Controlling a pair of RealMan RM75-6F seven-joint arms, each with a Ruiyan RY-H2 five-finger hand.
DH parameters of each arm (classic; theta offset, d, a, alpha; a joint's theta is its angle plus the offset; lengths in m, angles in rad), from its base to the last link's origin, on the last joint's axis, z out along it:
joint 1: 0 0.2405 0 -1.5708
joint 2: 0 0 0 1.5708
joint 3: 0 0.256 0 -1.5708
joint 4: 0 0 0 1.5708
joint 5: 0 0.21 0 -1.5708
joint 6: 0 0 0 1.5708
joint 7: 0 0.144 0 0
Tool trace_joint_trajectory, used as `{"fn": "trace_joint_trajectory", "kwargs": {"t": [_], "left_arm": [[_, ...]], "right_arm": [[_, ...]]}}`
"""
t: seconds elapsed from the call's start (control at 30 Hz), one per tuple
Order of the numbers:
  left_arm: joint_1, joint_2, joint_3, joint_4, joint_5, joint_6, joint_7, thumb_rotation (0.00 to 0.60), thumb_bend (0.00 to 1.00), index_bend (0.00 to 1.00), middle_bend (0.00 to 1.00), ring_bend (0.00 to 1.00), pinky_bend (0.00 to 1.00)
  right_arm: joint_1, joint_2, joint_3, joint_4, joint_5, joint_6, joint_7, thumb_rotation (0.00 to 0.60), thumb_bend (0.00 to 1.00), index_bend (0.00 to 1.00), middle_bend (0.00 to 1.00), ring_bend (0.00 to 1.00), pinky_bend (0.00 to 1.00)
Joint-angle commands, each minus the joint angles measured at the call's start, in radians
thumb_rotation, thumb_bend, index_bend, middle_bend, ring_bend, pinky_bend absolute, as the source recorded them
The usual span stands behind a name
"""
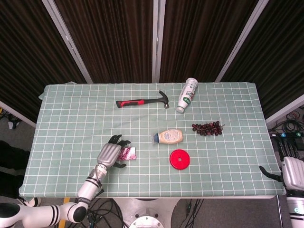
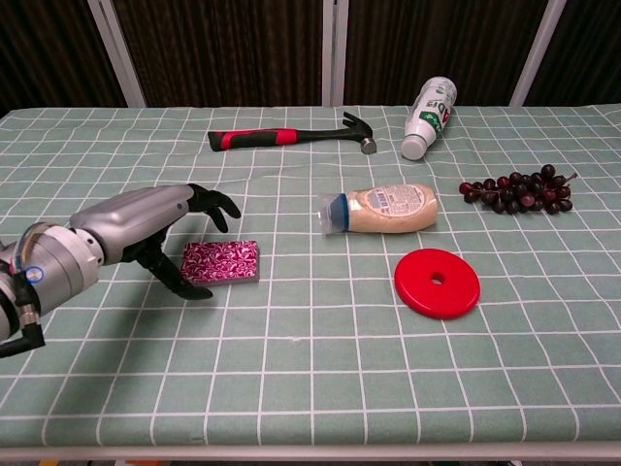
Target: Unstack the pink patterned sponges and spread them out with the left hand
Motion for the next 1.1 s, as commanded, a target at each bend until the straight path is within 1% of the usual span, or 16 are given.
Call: {"fn": "trace_joint_trajectory", "kwargs": {"t": [0.03, 0.33, 0.47, 1.1], "left_arm": [[-0.002, -0.004, -0.004, -0.001, -0.005, 0.0, 0.003, 0.6, 0.13, 0.21, 0.26, 0.0, 0.02], [-0.01, -0.022, -0.019, 0.004, -0.032, -0.005, 0.014, 0.6, 0.17, 0.22, 0.28, 0.0, 0.02], [-0.014, -0.031, -0.024, 0.014, -0.04, -0.005, 0.019, 0.6, 0.2, 0.23, 0.29, 0.02, 0.02], [-0.021, -0.044, -0.018, 0.035, -0.032, -0.011, 0.014, 0.6, 0.2, 0.23, 0.3, 0.02, 0.02]], "right_arm": [[0.0, -0.001, 0.0, 0.002, 0.001, -0.001, 0.002, 0.6, 0.09, 0.0, 0.0, 0.0, 0.0], [-0.002, -0.001, 0.001, 0.01, 0.005, -0.002, 0.012, 0.6, 0.09, 0.0, 0.0, 0.0, 0.0], [-0.002, -0.001, 0.001, 0.013, 0.006, -0.004, 0.016, 0.6, 0.09, 0.0, 0.0, 0.0, 0.0], [-0.004, 0.003, 0.001, 0.017, 0.008, -0.007, 0.027, 0.6, 0.09, 0.0, 0.0, 0.0, 0.0]]}}
